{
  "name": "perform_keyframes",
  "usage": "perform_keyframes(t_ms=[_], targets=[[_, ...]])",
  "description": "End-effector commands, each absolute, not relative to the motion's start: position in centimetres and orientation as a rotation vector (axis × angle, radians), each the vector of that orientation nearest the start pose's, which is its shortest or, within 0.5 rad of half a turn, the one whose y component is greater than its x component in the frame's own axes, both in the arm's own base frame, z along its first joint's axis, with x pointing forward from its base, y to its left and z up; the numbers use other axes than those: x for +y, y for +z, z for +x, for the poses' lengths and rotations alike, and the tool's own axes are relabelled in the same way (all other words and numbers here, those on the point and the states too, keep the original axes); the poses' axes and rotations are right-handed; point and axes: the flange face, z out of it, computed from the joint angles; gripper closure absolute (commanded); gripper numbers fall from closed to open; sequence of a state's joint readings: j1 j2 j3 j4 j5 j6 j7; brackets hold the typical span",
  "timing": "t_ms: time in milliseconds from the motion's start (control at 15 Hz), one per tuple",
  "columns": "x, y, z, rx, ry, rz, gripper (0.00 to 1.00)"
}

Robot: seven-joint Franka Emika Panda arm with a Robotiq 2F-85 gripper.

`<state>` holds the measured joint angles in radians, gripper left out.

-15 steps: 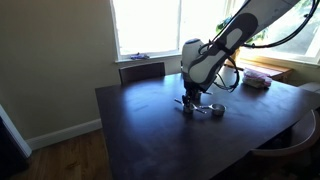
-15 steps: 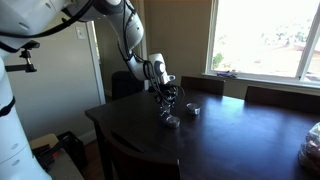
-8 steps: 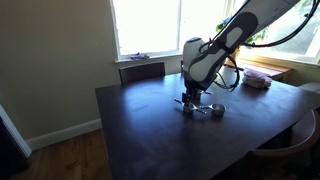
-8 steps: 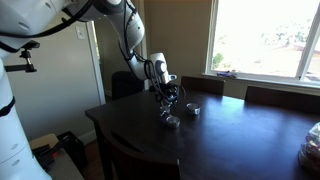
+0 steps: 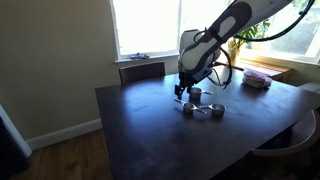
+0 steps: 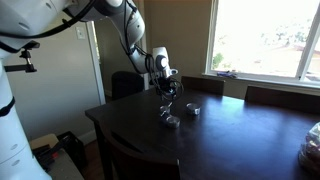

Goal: Unstack the pots on the table

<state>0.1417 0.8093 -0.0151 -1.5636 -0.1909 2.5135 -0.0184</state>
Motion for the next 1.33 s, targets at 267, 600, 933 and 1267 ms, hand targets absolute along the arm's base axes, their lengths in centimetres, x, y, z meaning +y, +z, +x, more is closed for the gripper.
perform_keyframes(t_ms=[267, 600, 933, 1267], targets=[[9.8, 15.2, 72.7, -0.389, -0.184, -3.207, 0.13], [9.8, 13.6, 73.2, -0.375, -0.138, -3.21, 0.46], [9.8, 13.3, 73.5, -0.37, -0.117, -3.212, 0.8], [10.1, 14.1, 73.2, -0.382, -0.13, -3.222, 0.88]])
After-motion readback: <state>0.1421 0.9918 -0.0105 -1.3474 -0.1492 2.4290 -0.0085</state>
